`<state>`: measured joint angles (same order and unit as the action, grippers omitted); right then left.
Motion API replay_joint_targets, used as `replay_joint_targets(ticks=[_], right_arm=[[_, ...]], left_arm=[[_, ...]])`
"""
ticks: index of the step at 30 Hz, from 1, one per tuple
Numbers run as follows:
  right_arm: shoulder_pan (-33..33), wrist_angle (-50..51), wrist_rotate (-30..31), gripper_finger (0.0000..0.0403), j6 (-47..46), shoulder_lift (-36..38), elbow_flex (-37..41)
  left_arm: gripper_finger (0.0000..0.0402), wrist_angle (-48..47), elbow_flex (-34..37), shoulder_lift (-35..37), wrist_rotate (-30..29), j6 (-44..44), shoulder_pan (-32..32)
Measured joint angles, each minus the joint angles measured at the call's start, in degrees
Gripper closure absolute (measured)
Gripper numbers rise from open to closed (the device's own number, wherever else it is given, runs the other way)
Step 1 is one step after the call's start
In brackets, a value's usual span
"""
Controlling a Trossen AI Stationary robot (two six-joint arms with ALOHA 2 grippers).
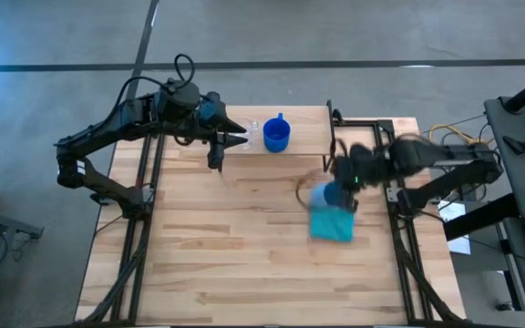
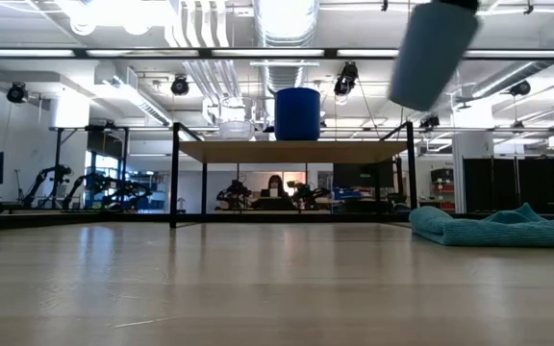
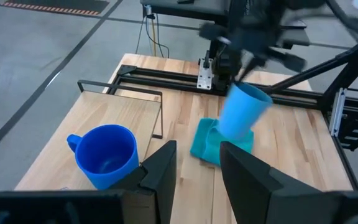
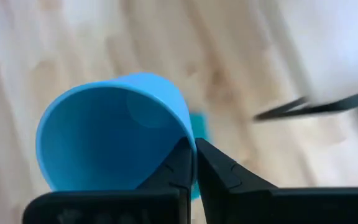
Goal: Stack small to large cups/mugs on shelf
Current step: Put the light blue cup on the shelf
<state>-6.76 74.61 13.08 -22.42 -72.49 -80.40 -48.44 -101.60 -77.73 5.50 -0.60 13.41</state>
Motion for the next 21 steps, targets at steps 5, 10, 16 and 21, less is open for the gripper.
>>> replay_joint_targets(ticks=[5, 10, 16, 21], right_arm=[[11.9, 0.1, 0.8, 0.0394, 7.0, -0.3, -5.1], [22.3, 0.2, -1.9, 0.0394, 12.0, -2.7, -8.4], [30.8, 0.5, -9.8, 0.0394, 17.9, -11.6, -15.7], [34.5, 6.7, -6.9, 0.0394, 22.8, -21.6, -28.9]], left_arm=[[0.0292, 0.0, 0.0, 0.0, -0.3, 3.5, 0.1], [0.0292, 0.0, 0.0, -0.1, -4.5, 8.7, 1.1], [0.0292, -0.1, 0.1, -1.4, -4.8, 7.0, 4.2], [0.0292, -0.1, 0.2, -2.5, -6.0, 7.0, 7.3]])
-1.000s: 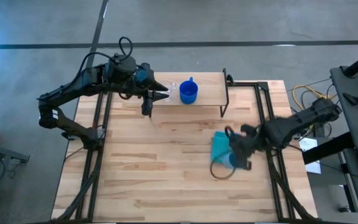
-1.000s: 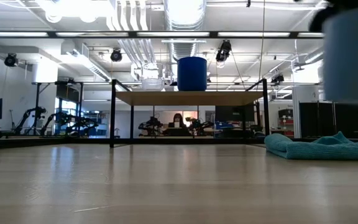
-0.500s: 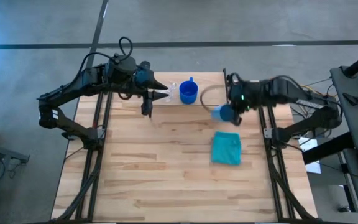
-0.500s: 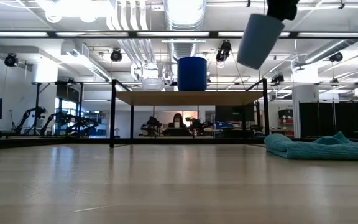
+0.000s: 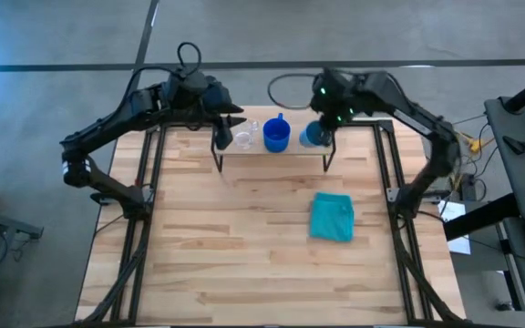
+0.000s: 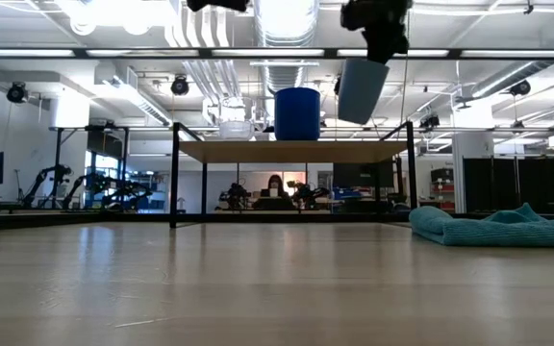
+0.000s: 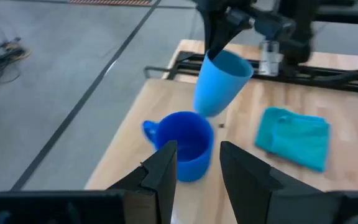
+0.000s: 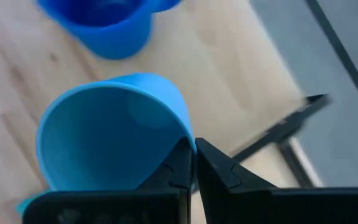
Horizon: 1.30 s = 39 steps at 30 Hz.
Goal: Stack small to large cups/mugs on shelf
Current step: Put the light blue cup on the shelf
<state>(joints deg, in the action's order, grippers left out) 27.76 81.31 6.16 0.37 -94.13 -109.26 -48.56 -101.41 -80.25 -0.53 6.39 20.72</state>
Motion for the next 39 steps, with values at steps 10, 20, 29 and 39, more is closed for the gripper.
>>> replay_joint_targets(ticks=[10, 20, 29, 39], right_arm=[[5.8, 8.4, -7.6, 0.0394, 1.7, -14.4, -20.9], [6.2, 8.8, -7.1, 0.0394, -0.3, -16.1, -19.6], [6.2, 8.7, -6.1, 0.0394, -0.7, -13.2, -16.8], [6.2, 8.7, -6.6, 0.0394, -0.5, -12.7, -11.9]], left_arm=[[0.0292, -0.5, 0.2, -0.4, 0.0, 0.4, 4.1], [0.0292, -1.8, 0.4, -0.4, 0.0, 2.5, 4.4], [0.0292, -1.5, 0.5, -0.4, 0.1, 3.3, 4.4], [0.0292, -1.4, 0.6, -0.4, 0.1, 3.0, 4.4]])
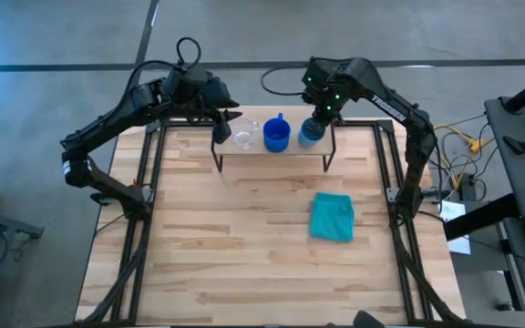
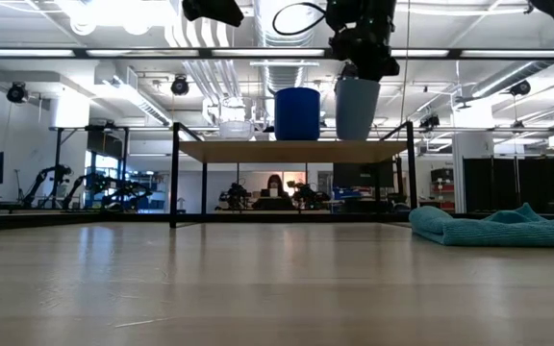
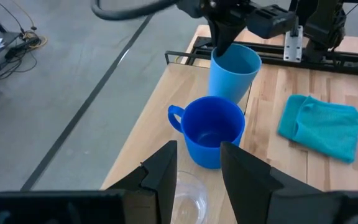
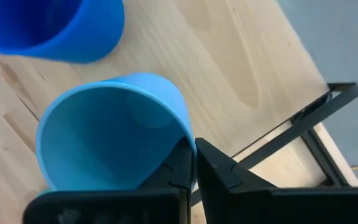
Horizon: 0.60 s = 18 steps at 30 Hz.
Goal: Stack small to large cups/mugs on shelf
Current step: Put the light blue cup on the shelf
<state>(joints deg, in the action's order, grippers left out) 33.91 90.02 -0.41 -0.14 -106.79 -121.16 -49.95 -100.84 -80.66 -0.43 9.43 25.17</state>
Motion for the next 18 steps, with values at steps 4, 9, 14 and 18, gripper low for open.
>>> replay_joint_targets(ticks=[4, 9, 14, 18], right_arm=[[0.0, 0.0, 0.0, 0.0394, -0.1, 1.3, 2.4], [0.0, 0.1, 0.0, 0.0394, -0.2, 3.2, 4.7], [0.1, 0.0, 0.3, 0.0393, 0.1, 3.2, 4.9], [0.2, 0.0, 0.5, 0.0384, 0.2, 2.9, 5.1]], left_arm=[[0.0292, 0.0, 0.0, 0.0, 0.0, 0.0, 0.0], [0.0292, 0.0, 0.0, 0.0, 0.0, 0.0, 0.0], [0.0292, 0.2, 0.0, -0.3, 0.0, 0.0, 0.0], [0.0292, 0.2, 0.0, -0.9, 0.1, 0.0, 0.0]])
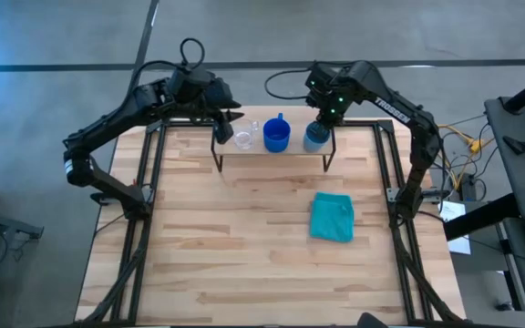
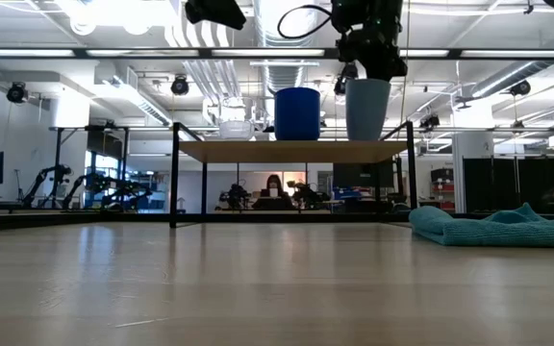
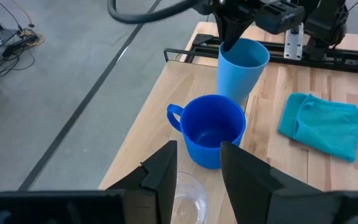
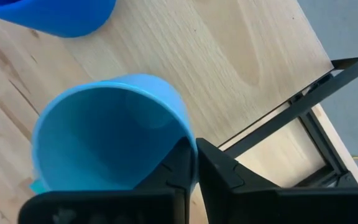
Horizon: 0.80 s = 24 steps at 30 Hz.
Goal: Stack small to large cups/mugs on shelf
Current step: Put the light blue cup on the shelf
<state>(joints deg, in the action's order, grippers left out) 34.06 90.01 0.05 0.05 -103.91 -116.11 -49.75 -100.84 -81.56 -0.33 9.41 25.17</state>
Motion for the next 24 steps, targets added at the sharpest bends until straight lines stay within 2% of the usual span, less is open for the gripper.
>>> replay_joint_targets(ticks=[4, 16, 24], right_arm=[[0.1, 0.0, 0.1, 0.0367, 0.0, -0.1, 0.1], [0.2, 0.0, 6.0, 0.0309, 2.0, -0.1, 0.2], [0.2, -2.0, 6.7, 0.0299, 3.0, -0.1, 0.2]], left_arm=[[0.0292, 0.0, 0.0, -0.4, 0.0, 0.0, 0.0], [0.0292, 0.0, -0.6, -0.2, 0.1, 0.0, 0.0], [0.0292, 0.0, -0.8, -0.2, 0.1, 0.0, 0.0]])
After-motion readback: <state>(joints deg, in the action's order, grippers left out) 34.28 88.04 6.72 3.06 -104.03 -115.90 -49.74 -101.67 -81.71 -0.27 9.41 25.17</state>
